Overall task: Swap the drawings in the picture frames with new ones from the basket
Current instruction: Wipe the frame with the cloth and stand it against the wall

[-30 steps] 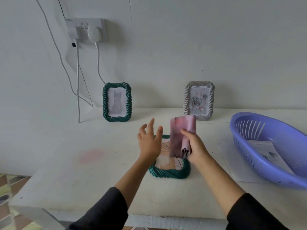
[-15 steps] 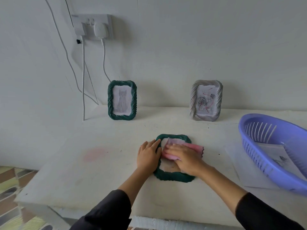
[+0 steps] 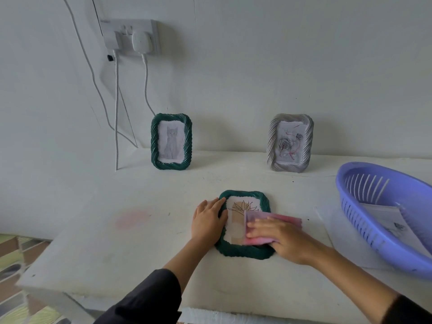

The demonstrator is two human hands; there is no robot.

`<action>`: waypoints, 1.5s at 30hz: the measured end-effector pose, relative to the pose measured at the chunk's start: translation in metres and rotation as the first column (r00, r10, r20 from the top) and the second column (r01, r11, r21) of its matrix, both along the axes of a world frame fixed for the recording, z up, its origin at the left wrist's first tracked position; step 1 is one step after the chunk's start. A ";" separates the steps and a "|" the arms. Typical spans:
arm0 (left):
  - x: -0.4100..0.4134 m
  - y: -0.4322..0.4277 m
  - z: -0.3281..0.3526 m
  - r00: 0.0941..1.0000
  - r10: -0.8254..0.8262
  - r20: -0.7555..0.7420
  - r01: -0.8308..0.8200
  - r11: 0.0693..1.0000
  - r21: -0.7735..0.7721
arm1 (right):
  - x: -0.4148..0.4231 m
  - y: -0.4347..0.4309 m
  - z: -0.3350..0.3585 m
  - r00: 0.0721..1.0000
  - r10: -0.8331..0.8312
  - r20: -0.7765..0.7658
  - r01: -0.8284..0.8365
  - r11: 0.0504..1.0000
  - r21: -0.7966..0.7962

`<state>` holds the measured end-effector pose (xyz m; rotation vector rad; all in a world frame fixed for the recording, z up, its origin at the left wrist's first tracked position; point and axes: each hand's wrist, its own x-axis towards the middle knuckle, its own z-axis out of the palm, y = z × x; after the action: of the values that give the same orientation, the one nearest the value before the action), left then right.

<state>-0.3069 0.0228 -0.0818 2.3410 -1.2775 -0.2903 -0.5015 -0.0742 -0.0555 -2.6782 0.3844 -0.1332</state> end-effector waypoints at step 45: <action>-0.064 -0.013 0.068 0.841 0.006 -0.542 -0.155 0.961 -0.230 | 0.060 0.037 0.041 0.735 -0.675 0.064 -0.274 -0.210 0.938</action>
<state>-0.3705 0.0099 -0.0136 1.8852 -0.8730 -0.6531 -0.4414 -0.0370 -0.0144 -0.6728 0.4623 -0.5496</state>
